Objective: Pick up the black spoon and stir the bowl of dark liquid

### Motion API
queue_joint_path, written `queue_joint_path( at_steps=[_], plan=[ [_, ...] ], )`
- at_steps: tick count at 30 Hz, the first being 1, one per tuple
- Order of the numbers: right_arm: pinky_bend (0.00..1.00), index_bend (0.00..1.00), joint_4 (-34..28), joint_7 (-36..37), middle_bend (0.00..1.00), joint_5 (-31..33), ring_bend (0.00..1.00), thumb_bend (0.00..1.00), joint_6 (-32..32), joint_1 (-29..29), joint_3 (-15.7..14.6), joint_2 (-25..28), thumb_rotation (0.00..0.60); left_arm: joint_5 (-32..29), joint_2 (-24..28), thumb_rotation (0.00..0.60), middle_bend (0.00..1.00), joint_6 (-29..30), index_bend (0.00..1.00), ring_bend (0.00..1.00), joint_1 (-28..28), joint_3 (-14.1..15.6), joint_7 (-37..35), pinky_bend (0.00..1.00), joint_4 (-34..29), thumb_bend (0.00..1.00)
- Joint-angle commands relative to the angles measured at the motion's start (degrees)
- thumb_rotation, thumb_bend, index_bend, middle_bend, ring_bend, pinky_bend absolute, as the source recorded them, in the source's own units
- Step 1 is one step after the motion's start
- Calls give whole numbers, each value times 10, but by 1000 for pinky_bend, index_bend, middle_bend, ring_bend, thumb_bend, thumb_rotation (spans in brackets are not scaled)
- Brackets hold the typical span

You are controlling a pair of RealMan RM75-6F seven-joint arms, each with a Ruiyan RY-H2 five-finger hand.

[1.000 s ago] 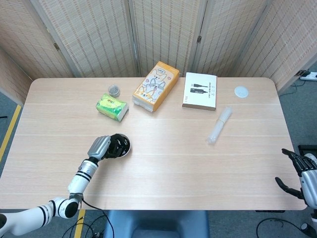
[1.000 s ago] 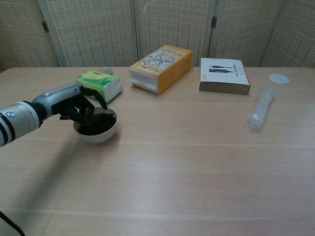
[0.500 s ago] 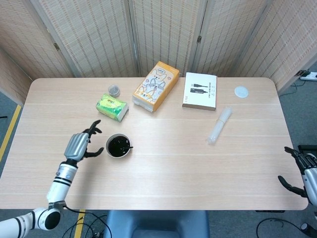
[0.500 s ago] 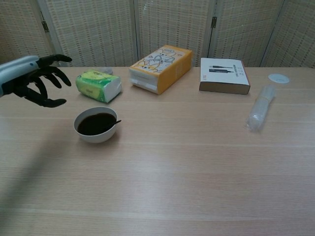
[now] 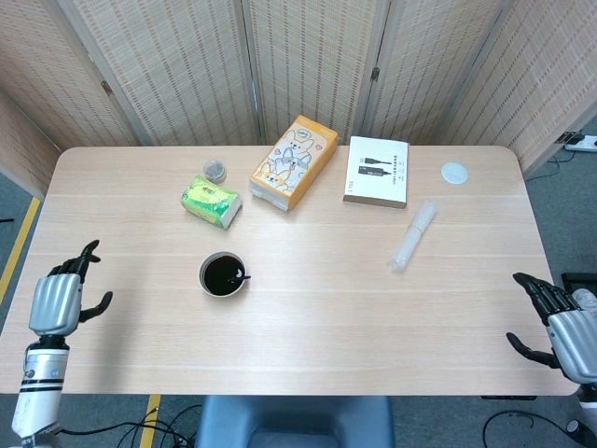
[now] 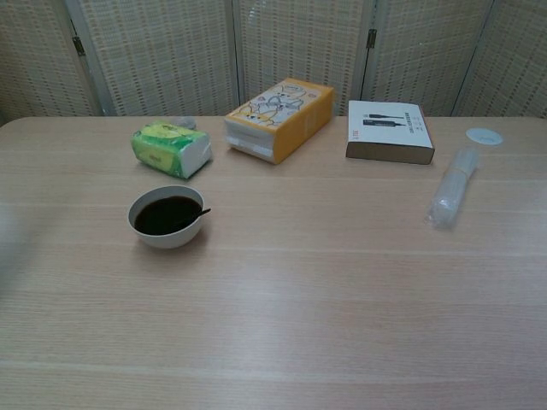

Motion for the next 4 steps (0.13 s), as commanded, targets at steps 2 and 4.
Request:
queue_joint_path(
  at_steps=[2,4],
  plan=[
    [215,86,-4,-12,111,0,140,186,-2,4,1,-10,600,29,20,600,325,37,123,311,38,26,-4,386,-29,329],
    [215,86,-5,-12,111,-1,140,186,-4,6,1,-13,600,42,22,600,322,52,124,311,50,32,-4,375,-36,329]
  ],
)
